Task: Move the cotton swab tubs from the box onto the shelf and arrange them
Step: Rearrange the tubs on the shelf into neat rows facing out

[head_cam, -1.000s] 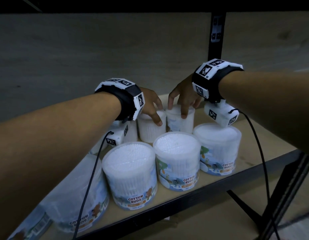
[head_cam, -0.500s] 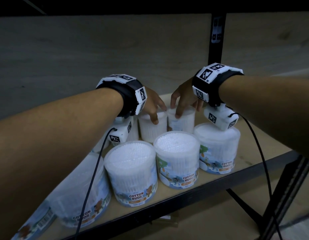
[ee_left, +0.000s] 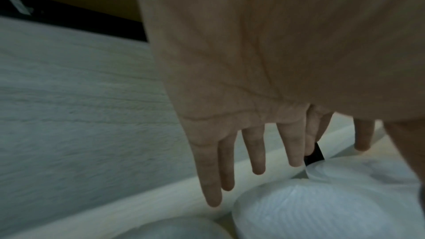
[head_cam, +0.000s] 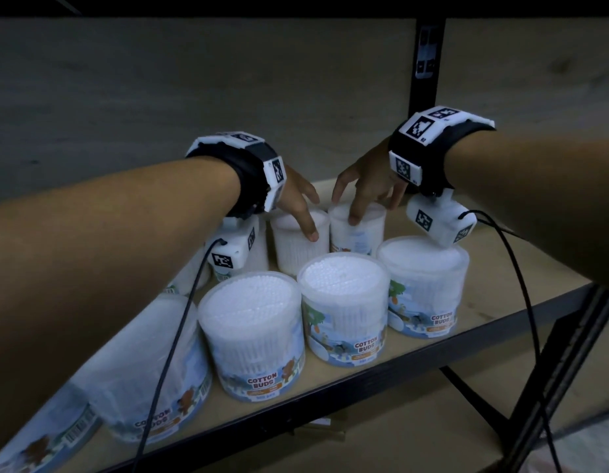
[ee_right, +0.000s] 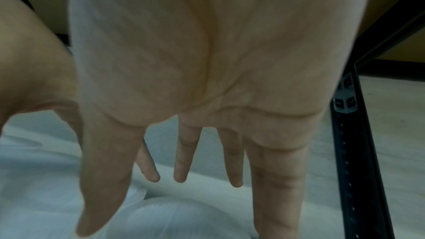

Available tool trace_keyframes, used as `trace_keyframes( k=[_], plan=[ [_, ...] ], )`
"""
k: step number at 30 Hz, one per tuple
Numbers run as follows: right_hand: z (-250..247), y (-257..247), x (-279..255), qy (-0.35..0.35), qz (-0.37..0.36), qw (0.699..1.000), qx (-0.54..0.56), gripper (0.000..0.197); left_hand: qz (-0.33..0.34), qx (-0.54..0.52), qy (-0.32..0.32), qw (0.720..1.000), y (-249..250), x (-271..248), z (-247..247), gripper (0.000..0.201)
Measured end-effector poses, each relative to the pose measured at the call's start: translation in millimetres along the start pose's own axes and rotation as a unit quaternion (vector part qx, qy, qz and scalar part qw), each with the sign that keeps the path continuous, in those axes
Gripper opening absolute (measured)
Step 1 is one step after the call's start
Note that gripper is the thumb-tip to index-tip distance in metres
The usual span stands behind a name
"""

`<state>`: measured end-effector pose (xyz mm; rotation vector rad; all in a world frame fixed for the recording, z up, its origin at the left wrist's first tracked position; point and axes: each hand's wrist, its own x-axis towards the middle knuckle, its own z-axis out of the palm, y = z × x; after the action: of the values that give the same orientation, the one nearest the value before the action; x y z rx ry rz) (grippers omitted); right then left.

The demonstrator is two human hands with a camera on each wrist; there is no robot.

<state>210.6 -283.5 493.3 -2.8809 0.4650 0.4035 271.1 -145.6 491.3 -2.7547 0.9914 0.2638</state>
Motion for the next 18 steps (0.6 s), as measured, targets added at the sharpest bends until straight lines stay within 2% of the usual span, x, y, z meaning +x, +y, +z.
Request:
trace_keyframes(
  k=[3, 7, 12, 18],
  plan=[
    [-3.8, -3.1, -6.1, 0.016, -0.008, 1.0, 0.009, 0.07, 0.015, -0.022, -0.034, 0.999, -6.2, -3.6, -3.4, 0.095],
    [0.3, -6.4, -9.9, 0.023, -0.022, 1.0, -0.002, 0.064, 0.036, -0.029, -0.043, 0.998, -6.1, -3.9, -1.3, 0.092],
    [3.8, -8.8, -7.7, 0.034, -0.016, 0.998, -0.042, 0.057, 0.048, -0.008, -0.013, 0.999, -5.6, -1.2, 0.4, 0.081],
    [1.0, -6.6, -1.4, 0.02, -0.019, 0.999, -0.024, 0.054, 0.037, -0.004, 0.034, 0.999, -6.9, -0.2, 4.4, 0.075]
  ],
)
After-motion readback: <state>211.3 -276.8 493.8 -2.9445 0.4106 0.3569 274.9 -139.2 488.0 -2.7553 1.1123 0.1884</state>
